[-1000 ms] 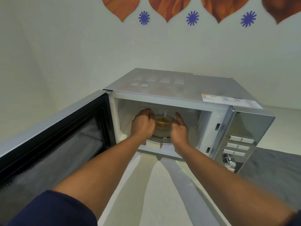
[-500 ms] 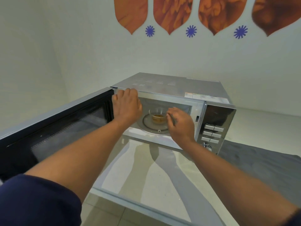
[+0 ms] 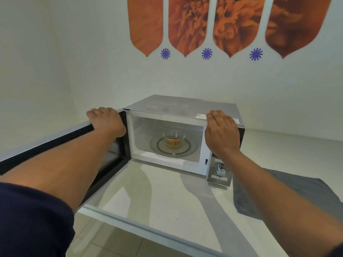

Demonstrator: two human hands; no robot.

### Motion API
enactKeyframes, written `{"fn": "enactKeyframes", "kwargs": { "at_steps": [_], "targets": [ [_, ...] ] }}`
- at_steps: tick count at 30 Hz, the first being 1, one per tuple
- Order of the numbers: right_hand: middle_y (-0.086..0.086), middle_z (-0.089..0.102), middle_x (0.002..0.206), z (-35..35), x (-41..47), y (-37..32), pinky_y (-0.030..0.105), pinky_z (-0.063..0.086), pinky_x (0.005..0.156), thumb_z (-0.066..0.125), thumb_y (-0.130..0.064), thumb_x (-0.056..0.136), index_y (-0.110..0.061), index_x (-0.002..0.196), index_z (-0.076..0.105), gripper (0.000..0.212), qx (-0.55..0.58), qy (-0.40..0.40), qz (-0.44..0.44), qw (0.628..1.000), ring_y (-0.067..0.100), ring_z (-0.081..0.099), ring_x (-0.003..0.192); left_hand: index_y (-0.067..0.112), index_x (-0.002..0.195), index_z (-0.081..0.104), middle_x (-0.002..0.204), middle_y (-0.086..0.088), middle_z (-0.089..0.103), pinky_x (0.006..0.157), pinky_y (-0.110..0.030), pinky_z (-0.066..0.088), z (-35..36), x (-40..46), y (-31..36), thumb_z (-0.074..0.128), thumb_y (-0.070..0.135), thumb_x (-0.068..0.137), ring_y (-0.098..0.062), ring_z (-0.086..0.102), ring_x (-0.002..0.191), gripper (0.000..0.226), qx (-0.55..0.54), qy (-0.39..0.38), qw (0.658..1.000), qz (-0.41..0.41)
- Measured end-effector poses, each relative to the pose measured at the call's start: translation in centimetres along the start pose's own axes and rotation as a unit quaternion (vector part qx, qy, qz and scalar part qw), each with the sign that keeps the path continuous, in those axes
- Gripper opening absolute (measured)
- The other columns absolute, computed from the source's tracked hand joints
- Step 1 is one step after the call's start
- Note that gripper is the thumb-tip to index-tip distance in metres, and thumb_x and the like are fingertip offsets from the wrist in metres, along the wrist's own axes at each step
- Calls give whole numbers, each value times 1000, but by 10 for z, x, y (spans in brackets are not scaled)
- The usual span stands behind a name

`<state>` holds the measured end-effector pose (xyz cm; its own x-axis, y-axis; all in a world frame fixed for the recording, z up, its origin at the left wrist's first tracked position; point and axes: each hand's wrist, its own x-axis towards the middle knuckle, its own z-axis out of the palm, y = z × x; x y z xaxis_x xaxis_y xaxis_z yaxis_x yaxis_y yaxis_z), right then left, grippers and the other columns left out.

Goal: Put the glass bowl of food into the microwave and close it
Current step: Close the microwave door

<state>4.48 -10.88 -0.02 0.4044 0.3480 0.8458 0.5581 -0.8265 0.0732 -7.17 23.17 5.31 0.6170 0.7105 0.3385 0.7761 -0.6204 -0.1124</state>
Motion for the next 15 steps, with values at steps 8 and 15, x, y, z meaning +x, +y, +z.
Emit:
{"fn": "enactKeyframes", "kwargs": {
  "at_steps": [8,15],
  "targets": [
    [12,70,129,-12,-7,15,46,41,103,35,-32,96,-6,126,66,51,-52,-99,56,992,31,61,123,15,109,61,104,-5,63,82,-38,43,-13,2,-19,52,15,85,-29,61,99,26,-30,-55,997,44],
    [13,70,131,-17,-7,11,47,42,104,39,-30,95,-5,128,67,50,-34,-114,73,990,32,62,124,14,101,56,88,-3,52,79,-36,47,-33,2,-19,46,11,89,-28,53,88,16,11,-81,988,131]
  ]
}}
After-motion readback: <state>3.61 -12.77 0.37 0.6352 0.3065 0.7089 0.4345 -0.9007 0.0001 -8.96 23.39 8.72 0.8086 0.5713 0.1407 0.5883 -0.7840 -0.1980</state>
